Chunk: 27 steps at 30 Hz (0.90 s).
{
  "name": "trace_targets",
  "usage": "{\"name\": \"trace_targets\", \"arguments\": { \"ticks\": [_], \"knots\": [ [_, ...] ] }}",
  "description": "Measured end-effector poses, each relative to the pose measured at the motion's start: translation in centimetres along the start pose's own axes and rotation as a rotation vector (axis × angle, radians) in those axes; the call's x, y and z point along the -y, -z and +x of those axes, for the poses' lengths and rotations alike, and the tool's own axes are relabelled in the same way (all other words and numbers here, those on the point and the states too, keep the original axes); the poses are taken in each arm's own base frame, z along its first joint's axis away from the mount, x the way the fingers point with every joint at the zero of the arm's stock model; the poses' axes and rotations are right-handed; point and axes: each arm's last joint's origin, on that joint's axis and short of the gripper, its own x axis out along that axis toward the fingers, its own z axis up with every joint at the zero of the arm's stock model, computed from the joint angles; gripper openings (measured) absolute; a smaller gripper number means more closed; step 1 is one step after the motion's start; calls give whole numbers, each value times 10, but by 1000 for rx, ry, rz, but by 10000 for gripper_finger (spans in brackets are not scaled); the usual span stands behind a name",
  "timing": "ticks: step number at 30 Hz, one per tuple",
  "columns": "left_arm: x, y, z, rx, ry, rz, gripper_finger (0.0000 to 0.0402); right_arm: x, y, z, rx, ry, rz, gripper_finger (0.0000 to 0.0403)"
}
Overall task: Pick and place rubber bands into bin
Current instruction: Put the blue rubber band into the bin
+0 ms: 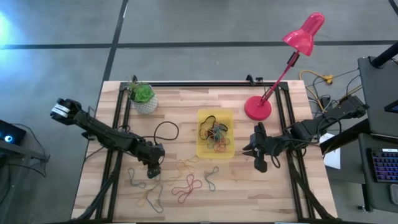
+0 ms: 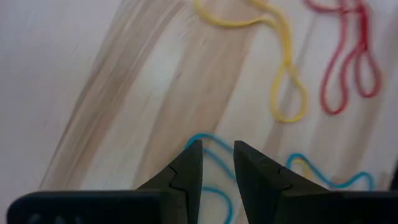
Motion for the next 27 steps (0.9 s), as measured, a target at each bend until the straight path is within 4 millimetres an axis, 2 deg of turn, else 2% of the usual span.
{"name": "trace_targets", "arguments": {
  "ticks": [13,27],
  "knots": [
    [-8,7,5,-103,-74,44,75,0,0,0,5,-2,40,68],
    [-8,6,17,-124,-91,64,75,1,0,2,34,40,40,68]
  ]
}}
